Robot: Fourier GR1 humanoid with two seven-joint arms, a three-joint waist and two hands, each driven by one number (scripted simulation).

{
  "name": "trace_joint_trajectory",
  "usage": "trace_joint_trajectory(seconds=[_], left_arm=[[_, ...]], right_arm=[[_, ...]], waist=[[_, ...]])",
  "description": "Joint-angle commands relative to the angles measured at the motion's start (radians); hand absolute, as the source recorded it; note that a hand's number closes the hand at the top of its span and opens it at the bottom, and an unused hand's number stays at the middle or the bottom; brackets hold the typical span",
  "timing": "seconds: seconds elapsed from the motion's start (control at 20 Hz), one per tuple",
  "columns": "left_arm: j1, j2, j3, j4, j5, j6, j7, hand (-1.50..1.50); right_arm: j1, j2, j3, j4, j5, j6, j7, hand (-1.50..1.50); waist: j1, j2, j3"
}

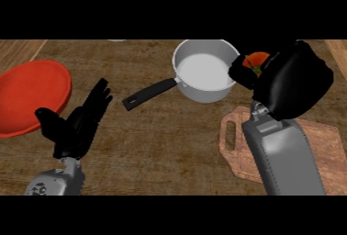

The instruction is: Pick the tomato from the cutting board and place it in the pot

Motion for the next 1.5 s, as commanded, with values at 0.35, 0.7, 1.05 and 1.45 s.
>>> trace_joint_trajectory(seconds=[0.35,0.7,1.05,1.45], left_arm=[[-0.058,-0.034,-0.028,0.02,-0.007,0.003,-0.004,0.0],[-0.067,-0.032,-0.035,0.03,-0.017,0.0,-0.006,0.0],[-0.07,-0.021,-0.014,0.042,-0.007,-0.007,-0.012,0.0],[-0.08,-0.024,-0.008,0.046,0.0,-0.008,-0.011,0.0]], right_arm=[[-0.32,0.004,-0.057,0.189,0.028,0.181,0.329,1.5],[-0.395,0.004,-0.158,0.351,-0.026,0.138,0.329,1.5],[-0.387,0.004,-0.291,0.407,-0.138,-0.028,0.33,-1.5],[-0.388,0.004,-0.335,0.402,-0.216,-0.288,0.33,-1.5]], waist=[[0.039,0.025,0.009],[0.043,0.033,0.012],[0.051,0.037,0.014],[0.06,0.037,0.014]])
